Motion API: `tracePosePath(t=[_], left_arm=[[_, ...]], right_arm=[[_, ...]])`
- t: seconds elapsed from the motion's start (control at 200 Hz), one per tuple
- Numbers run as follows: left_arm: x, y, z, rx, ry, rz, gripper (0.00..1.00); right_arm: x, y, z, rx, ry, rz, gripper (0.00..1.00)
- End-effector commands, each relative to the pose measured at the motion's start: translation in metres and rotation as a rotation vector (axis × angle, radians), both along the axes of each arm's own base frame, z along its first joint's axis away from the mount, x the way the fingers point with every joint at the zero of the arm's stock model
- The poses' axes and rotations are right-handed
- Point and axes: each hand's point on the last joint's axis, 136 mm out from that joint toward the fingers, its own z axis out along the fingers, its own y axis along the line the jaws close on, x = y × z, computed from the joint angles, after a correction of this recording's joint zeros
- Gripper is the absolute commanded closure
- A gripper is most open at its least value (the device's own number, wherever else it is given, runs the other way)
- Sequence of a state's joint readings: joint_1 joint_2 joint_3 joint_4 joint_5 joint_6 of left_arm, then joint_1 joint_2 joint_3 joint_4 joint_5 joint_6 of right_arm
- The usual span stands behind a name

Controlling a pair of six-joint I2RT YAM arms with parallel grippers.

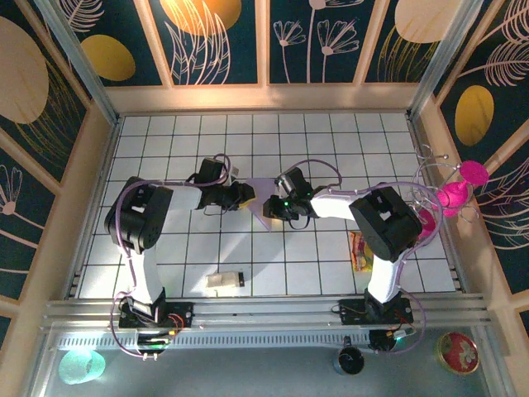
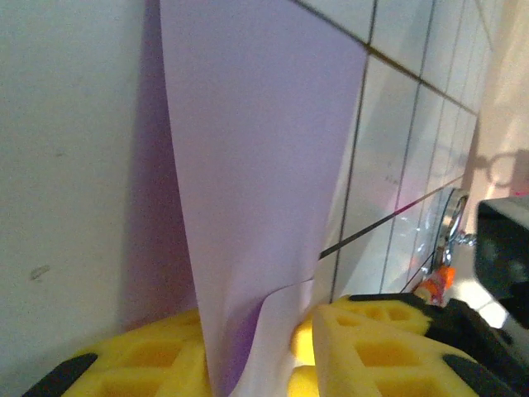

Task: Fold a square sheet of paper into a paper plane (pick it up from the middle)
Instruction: Fourth fold the wing at the center of the table.

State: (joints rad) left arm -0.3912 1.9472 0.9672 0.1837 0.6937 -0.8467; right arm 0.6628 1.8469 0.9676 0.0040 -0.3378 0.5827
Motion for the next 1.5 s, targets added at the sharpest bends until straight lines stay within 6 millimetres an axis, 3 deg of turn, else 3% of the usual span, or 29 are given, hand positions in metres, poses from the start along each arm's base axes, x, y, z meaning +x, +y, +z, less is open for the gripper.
tracePosePath(t=[0.0, 0.32, 0.481, 0.701, 0.921, 1.056, 1.176, 1.342, 1.497], left_arm=[[-0.001, -0.002, -0.002, 0.001, -0.009, -0.078, 0.68], [0.003, -0.003, -0.004, 0.031, -0.017, -0.139, 0.75], [0.006, 0.001, -0.004, 0.050, -0.021, -0.130, 0.86], [0.010, 0.007, 0.006, 0.053, -0.033, -0.045, 0.96], [0.024, 0.019, 0.028, 0.042, -0.048, 0.149, 0.97], [0.025, 0.027, 0.029, 0.039, -0.032, 0.237, 0.97], [0.028, 0.030, 0.031, 0.034, -0.023, 0.283, 0.97], [0.031, 0.030, 0.031, 0.020, -0.007, 0.304, 0.96], [0.030, 0.028, 0.030, 0.015, 0.007, 0.301, 0.96]], right_arm=[[-0.007, -0.014, -0.022, -0.057, 0.039, -0.012, 0.72], [-0.007, -0.014, -0.022, -0.061, 0.036, -0.011, 0.72], [-0.006, -0.015, -0.020, -0.064, 0.025, -0.010, 0.71], [0.018, -0.022, 0.017, -0.098, -0.148, -0.027, 0.60], [0.050, -0.037, 0.060, -0.168, -0.406, -0.065, 0.48], [0.052, -0.024, 0.079, -0.163, -0.535, 0.008, 0.48], [0.039, 0.003, 0.082, -0.164, -0.621, 0.126, 0.48], [0.021, 0.036, 0.064, -0.180, -0.644, 0.253, 0.52], [0.013, 0.047, 0.042, -0.199, -0.617, 0.294, 0.54]])
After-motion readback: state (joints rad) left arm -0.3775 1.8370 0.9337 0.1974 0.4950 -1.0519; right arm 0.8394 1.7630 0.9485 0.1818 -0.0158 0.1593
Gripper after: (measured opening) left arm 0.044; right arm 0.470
